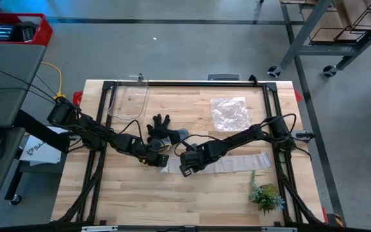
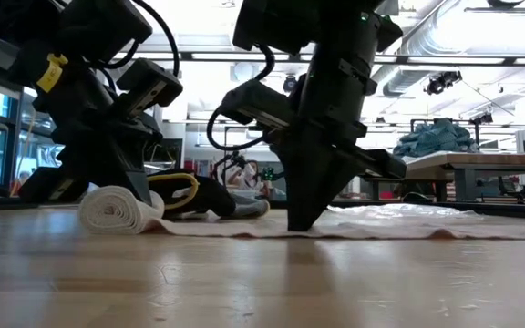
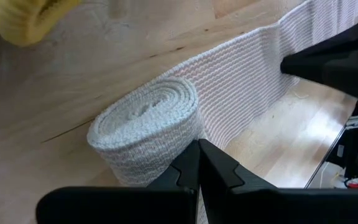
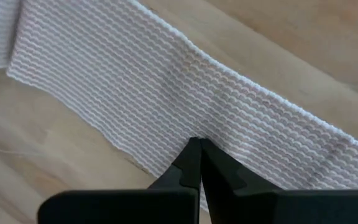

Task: Roll bandage
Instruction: Roll the white-brown bandage

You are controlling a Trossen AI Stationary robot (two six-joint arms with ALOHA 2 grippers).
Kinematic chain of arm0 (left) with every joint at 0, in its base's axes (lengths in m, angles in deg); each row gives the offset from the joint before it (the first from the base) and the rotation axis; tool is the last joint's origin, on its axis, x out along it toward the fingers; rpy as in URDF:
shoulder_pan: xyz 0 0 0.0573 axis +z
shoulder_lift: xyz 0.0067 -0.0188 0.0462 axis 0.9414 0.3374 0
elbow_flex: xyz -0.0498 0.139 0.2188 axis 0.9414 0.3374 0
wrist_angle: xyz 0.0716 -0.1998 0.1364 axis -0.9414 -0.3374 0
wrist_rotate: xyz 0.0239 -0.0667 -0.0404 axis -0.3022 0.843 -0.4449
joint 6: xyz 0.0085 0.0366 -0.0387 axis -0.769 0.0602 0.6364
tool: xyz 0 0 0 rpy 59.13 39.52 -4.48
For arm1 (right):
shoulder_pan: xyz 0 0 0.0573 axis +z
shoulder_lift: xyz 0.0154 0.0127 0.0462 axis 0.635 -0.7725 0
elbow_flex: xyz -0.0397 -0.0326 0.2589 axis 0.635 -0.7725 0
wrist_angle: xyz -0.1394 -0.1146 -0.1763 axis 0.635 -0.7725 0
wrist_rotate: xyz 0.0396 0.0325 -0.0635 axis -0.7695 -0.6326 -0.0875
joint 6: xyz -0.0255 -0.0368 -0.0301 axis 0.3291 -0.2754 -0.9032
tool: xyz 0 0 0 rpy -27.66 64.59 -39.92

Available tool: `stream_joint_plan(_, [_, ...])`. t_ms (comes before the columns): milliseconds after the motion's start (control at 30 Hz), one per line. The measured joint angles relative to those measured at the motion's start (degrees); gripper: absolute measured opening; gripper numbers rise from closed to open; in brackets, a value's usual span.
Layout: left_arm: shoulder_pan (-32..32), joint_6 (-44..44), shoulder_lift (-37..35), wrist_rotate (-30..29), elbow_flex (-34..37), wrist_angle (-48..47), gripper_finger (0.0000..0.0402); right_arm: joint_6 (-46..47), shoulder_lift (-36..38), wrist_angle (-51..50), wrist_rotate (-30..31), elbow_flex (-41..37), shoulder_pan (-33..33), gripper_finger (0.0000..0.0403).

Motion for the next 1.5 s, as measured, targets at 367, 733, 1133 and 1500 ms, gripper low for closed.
stream_joint_plan(367, [0.0,-1.5,0.0,1.2,0.0,-0.2,0.0,-1.3,0.1,-3.8,-0.5,0.0,0.0,0.0])
stream_joint_plan(733, [0.0,-1.2,0.0,1.3,0.0,-0.1,0.0,-3.5,-0.4,-7.2,1.7,4.9,-0.3,0.0])
stream_joint_plan(1133, [0.0,-1.1,0.1,1.4,0.0,0.1,0.0,-4.0,-0.4,-5.0,4.1,10.6,-0.4,0.0])
stream_joint_plan(1500, [0.0,-1.3,0.0,1.7,0.1,-0.3,0.0,-4.9,-4.2,10.0,1.4,11.0,-2.4,0.0])
